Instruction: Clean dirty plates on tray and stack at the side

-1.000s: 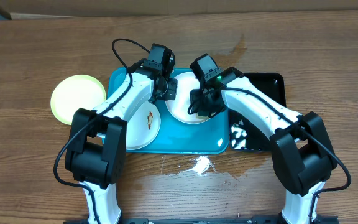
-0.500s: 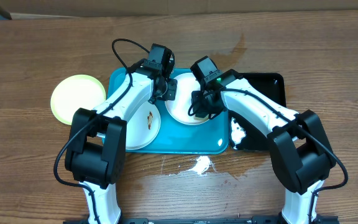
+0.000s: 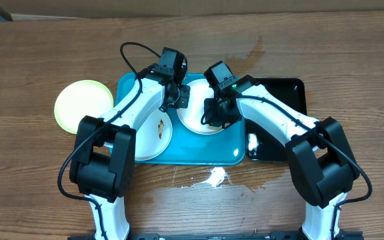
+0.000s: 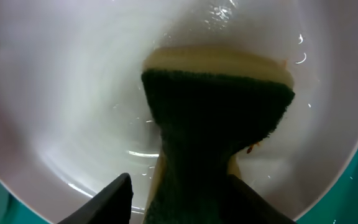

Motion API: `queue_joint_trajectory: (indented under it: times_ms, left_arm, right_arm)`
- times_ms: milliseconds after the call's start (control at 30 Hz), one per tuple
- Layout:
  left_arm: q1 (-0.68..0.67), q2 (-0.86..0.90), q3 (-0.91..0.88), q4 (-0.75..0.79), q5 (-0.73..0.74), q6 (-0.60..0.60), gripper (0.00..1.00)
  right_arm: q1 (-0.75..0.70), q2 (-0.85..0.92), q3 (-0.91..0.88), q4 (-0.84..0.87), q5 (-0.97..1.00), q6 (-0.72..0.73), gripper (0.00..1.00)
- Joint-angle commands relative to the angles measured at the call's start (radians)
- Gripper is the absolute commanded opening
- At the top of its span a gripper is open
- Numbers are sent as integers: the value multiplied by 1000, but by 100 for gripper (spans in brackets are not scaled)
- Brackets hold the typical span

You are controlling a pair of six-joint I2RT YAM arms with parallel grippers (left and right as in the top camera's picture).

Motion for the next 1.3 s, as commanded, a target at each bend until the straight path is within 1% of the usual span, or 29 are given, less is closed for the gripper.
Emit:
queue_joint_trajectory:
  times_ms: [0,33,67,100,133,167,200,533,667,800,933,1133,1267]
  left_arm:
    - [-6,-23,-5,-6,0,-14,4]
    - [-6,-23,-5,-8,0,-14,4]
    - [-6,-23,-5,-8,0,-14,4]
    - [-6,-23,-5,-8,0,-14,4]
    - [-6,-23,-5,-8,0,-14,4]
    - [-6,-23,-5,-8,0,-14,4]
    - [-6,-23,-5,-8,0,-14,4]
    - [-7,-23,-5,-15,0,-14,4]
    - [-7,-23,-5,-20,0,-5,4]
    - [-7,-23,-5,-25,0,-5,4]
    - [-7,-23,-5,-32,0,2,4]
    - [-7,-23,-6,-42,0,20,4]
    - [-7,-23,-6,-43,0,32,4]
  right_arm:
    - [6,43,-31,8,-6,9,49]
    - [7,49,-31,9,-7,10,48]
    - [8,56,-31,11,-7,11,44]
    - [10,57,-31,13,-6,12,34]
    - [10,56,-30,13,-6,12,19]
    - [10,56,-28,12,-6,13,8]
    - [10,56,-26,13,-6,16,4]
    - [10,56,-26,37,3,54,4]
    - [10,56,-26,58,102,54,4]
    - [10,56,-26,67,117,53,4]
    - [10,56,-27,69,195,53,4]
    - [10,61,-27,89,255,50,4]
    - [10,62,-27,111,258,49,4]
